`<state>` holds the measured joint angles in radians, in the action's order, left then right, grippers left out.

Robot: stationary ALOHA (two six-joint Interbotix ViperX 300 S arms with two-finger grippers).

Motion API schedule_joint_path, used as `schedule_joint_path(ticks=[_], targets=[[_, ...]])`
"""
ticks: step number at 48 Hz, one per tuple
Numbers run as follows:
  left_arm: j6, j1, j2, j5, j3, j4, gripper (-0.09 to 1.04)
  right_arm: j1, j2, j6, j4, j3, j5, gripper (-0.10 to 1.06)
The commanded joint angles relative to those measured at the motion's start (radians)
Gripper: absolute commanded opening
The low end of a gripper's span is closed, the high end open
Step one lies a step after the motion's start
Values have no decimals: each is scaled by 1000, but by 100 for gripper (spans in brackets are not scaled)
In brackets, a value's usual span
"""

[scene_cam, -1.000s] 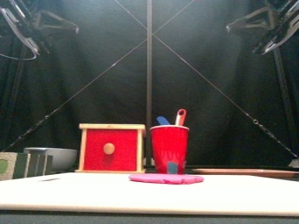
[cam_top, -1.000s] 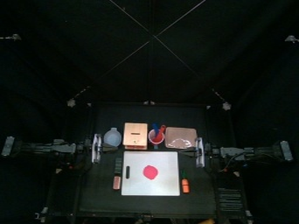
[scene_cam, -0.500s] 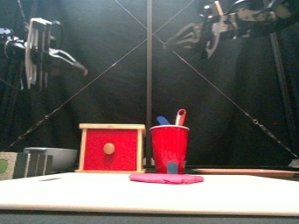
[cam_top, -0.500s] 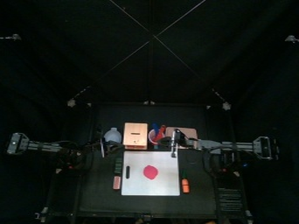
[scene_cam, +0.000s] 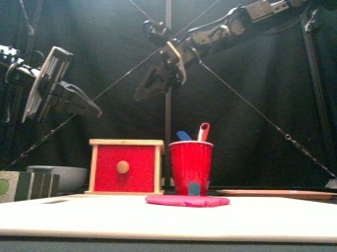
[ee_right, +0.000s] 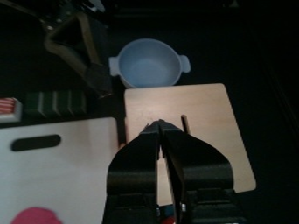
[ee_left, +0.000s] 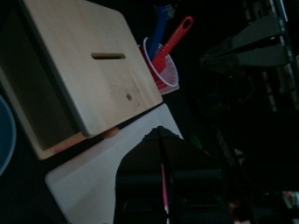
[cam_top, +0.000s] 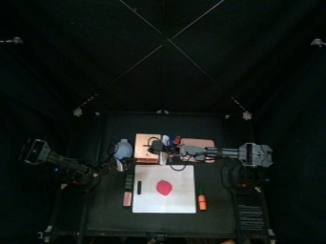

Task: Get the cutter from the drawer then cut the dough then place the extra dough in the bowl
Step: Open the drawer

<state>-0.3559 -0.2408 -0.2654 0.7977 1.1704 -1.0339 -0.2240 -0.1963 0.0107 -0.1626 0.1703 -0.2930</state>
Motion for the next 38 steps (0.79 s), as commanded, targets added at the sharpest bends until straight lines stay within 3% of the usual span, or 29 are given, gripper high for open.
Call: schedule_joint_path(ticks=[1, 14, 24, 31, 38], targets=[[-40, -3, 89, 29, -58, 28, 1, -17, -17, 3, -3, -61, -32, 4], [-127, -3, 262, 55, -129, 29, 7, -20, -74, 5, 2, -83, -77, 4], [-130, -3, 279, 51, -144, 26, 15, -12, -92, 5, 2, -61, -117, 4], [-140, -6, 273, 35, -146, 20, 32, -3, -94, 3, -2, -58, -132, 4], [-155, -6, 262, -11, -155, -5, 56, -3, -94, 3, -3, -60, -144, 4]])
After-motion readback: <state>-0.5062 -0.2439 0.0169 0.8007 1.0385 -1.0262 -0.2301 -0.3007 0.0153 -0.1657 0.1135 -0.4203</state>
